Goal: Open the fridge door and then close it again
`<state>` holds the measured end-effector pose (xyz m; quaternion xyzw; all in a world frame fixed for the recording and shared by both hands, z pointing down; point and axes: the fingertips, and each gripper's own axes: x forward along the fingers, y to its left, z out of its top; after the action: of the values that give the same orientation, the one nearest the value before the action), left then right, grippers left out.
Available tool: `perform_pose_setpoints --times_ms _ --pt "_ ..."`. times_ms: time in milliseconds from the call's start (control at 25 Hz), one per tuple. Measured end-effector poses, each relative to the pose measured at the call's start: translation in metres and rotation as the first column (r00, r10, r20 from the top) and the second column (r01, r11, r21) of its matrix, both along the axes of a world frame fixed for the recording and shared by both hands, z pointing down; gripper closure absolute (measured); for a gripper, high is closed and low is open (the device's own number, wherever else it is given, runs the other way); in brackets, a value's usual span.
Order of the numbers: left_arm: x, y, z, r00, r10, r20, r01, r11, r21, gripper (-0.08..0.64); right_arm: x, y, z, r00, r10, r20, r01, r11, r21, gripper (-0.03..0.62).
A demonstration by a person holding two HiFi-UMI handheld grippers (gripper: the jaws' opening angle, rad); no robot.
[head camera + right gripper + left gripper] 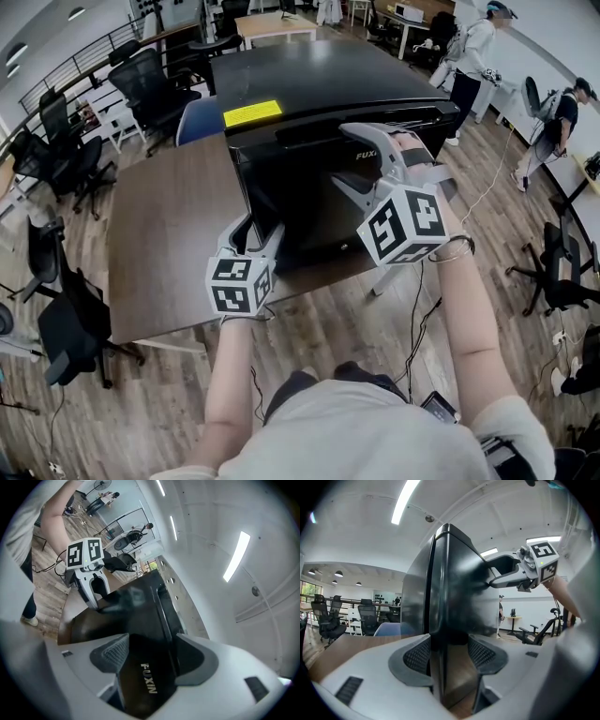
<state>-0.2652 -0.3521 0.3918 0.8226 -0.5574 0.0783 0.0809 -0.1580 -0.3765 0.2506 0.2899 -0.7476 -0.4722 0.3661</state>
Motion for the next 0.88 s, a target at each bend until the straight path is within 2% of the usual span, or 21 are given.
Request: perform_pose_setpoints --times_ms 640,760,880 --pt "0.014 0.044 0.000 0.997 0.072 -0.027 -0.071 0.996 0.048 0.359 0.018 0.027 -0.001 0.999 -0.021 0.038 0.021 1.000 0.004 0.282" --pt "0.018 0.055 0.001 0.995 0.093 -0.038 -0.091 0.995 0.046 0.362 0.024 0.033 -0.001 0.995 -0.026 0.092 0.027 1.000 -0.002 0.282" --pt "0.023 0.068 0.001 0.993 0.114 -0.033 -0.112 0.992 0.059 0.362 0.033 0.041 -0.006 0.977 -0.028 0.213 0.028 1.000 0.002 0.288"
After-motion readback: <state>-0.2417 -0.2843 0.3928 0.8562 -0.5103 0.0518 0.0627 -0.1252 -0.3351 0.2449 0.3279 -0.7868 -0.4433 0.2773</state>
